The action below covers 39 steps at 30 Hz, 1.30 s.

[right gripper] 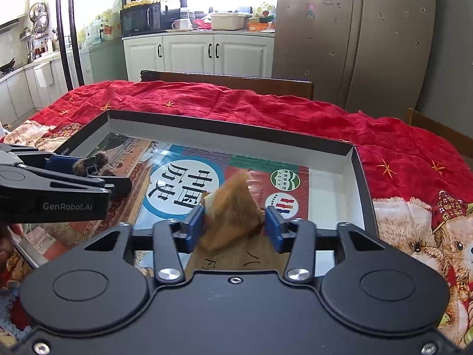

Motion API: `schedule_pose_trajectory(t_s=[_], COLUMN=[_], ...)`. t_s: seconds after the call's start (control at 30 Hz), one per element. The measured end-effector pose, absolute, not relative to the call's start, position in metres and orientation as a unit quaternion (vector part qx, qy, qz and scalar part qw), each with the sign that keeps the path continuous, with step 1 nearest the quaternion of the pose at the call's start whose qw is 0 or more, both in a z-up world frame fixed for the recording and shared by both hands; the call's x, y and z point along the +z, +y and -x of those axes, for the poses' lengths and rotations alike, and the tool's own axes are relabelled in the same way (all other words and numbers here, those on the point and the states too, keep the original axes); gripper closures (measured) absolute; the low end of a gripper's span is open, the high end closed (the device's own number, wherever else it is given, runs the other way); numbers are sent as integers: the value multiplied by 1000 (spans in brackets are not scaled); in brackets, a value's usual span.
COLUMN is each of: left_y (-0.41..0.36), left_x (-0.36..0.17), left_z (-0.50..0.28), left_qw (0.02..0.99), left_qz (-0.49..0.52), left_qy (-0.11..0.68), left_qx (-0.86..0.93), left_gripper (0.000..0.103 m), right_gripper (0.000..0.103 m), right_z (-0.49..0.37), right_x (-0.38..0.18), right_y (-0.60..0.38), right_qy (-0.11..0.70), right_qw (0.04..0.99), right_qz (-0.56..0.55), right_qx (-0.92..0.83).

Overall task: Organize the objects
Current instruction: 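Open right gripper to drop paper triangle in box while left gripper releases fuzzy toy, then withdraw both grippers from the box back toward the remaining items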

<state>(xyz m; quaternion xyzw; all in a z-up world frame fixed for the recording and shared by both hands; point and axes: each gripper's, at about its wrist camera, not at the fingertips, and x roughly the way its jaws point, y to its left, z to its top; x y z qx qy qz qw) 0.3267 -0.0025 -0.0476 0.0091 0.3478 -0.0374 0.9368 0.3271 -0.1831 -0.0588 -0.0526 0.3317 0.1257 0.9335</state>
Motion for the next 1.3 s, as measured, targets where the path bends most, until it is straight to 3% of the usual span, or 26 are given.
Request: schedule_pose_trajectory(t_s=[0.27,1.3], left_y=[-3,6], left_x=[-38,19], left_z=[-316,-226], left_qw=[944,960], left_qz=[-19,-28], left_qy=[329,278], left_qx=[-28,-27], left_gripper=[15,10], right_gripper=[57,56], right_z=[-321,-218], right_x=[-55,9], right_y=[-183,-213], right_qy=[329,283], right_qw=[934,947], right_qz=[48,51], right_qx=[127,140])
